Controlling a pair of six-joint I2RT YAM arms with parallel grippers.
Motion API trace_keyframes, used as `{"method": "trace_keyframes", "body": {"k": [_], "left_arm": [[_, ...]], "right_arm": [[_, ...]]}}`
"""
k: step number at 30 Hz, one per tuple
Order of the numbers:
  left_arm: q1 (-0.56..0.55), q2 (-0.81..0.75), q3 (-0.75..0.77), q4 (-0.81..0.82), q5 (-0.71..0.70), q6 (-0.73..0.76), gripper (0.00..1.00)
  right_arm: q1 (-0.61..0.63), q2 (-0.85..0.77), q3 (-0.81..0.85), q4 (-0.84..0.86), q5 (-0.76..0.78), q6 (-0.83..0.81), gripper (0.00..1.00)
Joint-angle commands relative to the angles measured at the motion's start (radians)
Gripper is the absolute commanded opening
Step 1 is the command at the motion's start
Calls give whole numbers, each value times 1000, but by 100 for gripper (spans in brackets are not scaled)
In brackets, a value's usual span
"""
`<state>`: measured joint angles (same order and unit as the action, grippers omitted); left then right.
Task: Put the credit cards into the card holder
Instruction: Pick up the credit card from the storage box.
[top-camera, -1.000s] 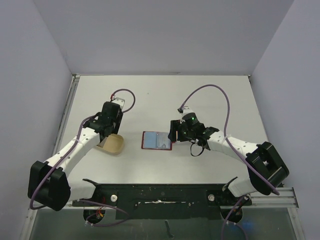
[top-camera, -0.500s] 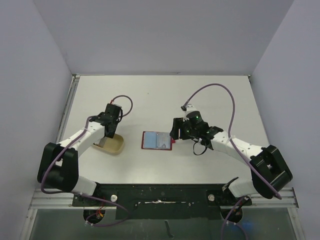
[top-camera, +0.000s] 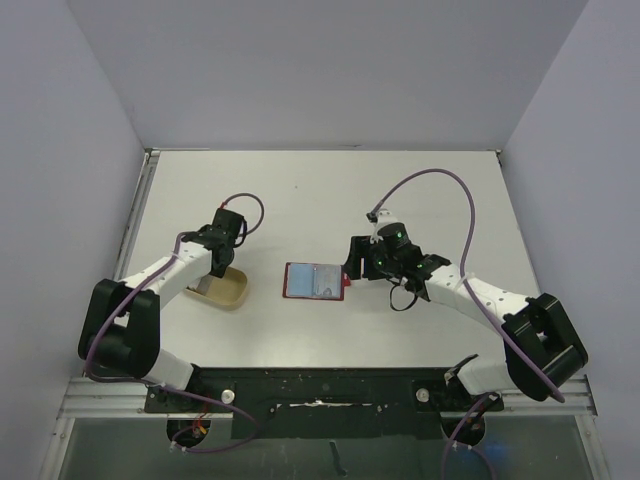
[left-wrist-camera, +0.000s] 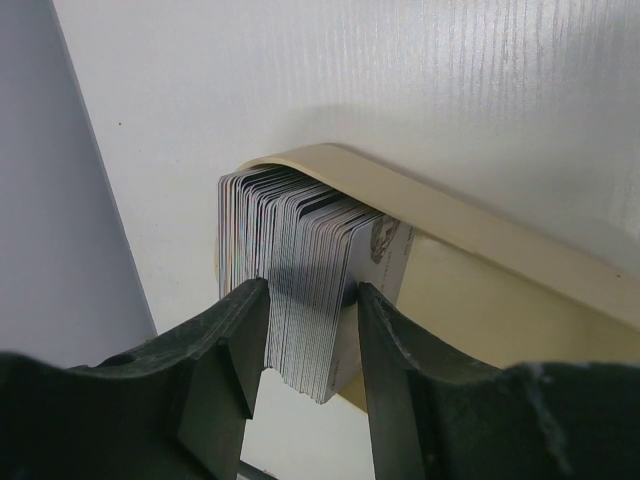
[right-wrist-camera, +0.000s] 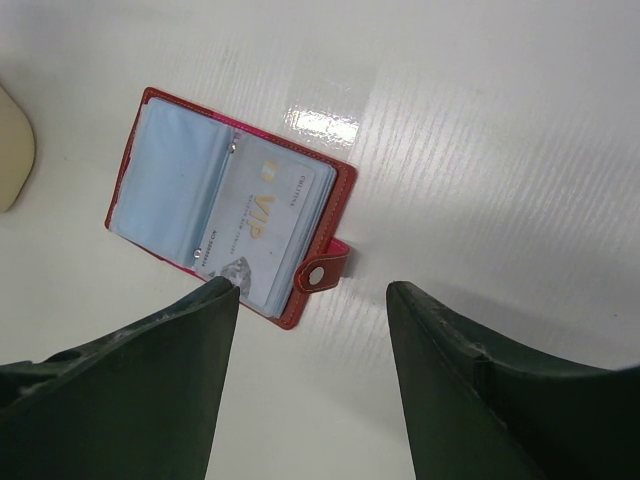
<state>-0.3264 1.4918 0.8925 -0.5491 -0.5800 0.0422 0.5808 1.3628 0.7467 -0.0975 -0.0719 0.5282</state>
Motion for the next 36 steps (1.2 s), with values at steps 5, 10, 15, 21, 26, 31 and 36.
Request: {"method": "trace_keyframes", "body": {"k": [5, 10, 15, 21, 26, 31, 36], "left_arm": [[2, 12, 30, -13, -45, -2, 37], [2, 7, 41, -23, -57, -5, 33], [-4, 9, 52, -42, -64, -8, 29], [-12, 13, 65, -61, -80, -13, 25], [-15, 14, 70, -68, -85, -15, 25], [-18, 16, 77, -75, -86, -16, 22], [-20, 20, 81, -79, -87, -16, 19]], "right_arm": [[-9, -35, -4, 68, -16, -10, 61], [-11, -39, -5, 68, -15, -10, 61], [-12, -34, -7, 71, -17, -7, 61], [-12, -34, -6, 73, -19, -6, 61], [-12, -37, -6, 74, -19, -5, 61], [-12, -37, -8, 74, -19, -4, 61], [-12, -38, -4, 74, -20, -5, 61]]}}
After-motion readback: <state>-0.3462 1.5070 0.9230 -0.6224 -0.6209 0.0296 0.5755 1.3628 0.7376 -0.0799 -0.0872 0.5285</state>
